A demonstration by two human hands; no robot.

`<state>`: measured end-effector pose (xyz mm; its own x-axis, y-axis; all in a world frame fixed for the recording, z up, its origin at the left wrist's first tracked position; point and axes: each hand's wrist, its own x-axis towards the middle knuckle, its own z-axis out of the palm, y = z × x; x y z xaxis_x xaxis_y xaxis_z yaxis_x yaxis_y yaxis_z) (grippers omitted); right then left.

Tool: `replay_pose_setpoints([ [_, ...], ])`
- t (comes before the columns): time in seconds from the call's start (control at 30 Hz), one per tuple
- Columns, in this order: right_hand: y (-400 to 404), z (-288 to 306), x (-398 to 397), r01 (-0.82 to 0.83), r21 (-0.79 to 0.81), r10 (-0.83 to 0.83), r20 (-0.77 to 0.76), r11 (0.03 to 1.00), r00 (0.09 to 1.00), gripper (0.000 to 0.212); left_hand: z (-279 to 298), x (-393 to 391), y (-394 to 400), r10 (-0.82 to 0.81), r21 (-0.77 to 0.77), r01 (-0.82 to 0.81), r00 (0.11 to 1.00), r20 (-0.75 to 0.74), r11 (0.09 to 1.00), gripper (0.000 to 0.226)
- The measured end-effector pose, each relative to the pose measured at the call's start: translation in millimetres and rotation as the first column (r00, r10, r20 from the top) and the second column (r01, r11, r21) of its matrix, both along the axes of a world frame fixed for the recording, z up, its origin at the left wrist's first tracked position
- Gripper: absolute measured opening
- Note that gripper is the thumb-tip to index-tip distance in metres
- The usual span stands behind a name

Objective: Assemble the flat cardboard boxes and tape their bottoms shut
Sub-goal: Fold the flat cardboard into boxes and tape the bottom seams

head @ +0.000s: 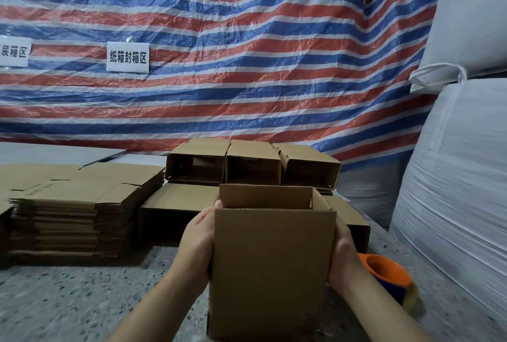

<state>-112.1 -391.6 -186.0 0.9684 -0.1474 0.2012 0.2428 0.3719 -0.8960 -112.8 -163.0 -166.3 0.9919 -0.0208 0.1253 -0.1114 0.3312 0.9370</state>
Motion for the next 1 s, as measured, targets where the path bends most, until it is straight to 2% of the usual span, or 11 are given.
replay_pose_setpoints([
  [0.2, 1, 7, -1, 0.033, -0.013, -0.035, -0.124, 0.999, 0.992, 0.052, 0, 3, 0, -0.014, 0.007, 0.014, 1.000, 0.015, 1.000, 0.038],
  [0.37, -2, 14, 2, 0.001, -0.147, -0.046, -0.302, 0.989, 0.952, 0.062, -1, 5, 0, -0.025, 0.015, 0.025, 1.000, 0.000, 1.000, 0.040],
  [0.47, -2, 21, 3, 0.002, -0.214, -0.073, -0.323, 0.977, 0.944, 0.044, -2, 7, 0, 0.002, 0.039, -0.003, 1.000, 0.012, 0.999, 0.049],
  [0.6, 0, 23, 3, 0.019, -0.188, -0.079, -0.321, 0.982, 0.944, 0.041, -2, 8, 4, 0.070, 0.127, -0.100, 0.973, 0.219, 0.987, 0.044],
  [0.7, 2, 25, 2, 0.022, -0.183, -0.087, -0.352, 0.983, 0.932, 0.044, -3, 6, 12, -0.033, 0.169, -0.010, 0.968, 0.250, 0.986, 0.061],
  [0.77, 2, 25, 4, 0.034, -0.207, -0.109, -0.364, 0.978, 0.925, 0.041, -5, 6, 22, -0.230, 0.205, 0.181, 0.940, 0.253, 0.962, 0.076],
  [0.8, 2, 25, 5, 0.039, -0.215, -0.117, -0.363, 0.976, 0.924, 0.040, -2, 8, 24, -0.284, 0.290, 0.207, 0.924, 0.256, 0.934, 0.088],
  [0.87, 1, 22, 7, 0.052, -0.204, -0.123, -0.353, 0.978, 0.927, 0.041, 3, 10, 23, -0.323, 0.359, 0.223, 0.913, 0.248, 0.906, 0.063],
  [0.9, 0, 22, 8, 0.050, -0.186, -0.114, -0.347, 0.981, 0.931, 0.042, 3, 10, 25, -0.327, 0.351, 0.238, 0.919, 0.222, 0.906, 0.038],
  [1.0, -6, 15, 14, -0.002, -0.134, -0.043, -0.335, 0.991, 0.941, 0.059, 4, 10, 27, -0.304, 0.430, 0.170, 0.915, 0.264, 0.887, 0.052],
])
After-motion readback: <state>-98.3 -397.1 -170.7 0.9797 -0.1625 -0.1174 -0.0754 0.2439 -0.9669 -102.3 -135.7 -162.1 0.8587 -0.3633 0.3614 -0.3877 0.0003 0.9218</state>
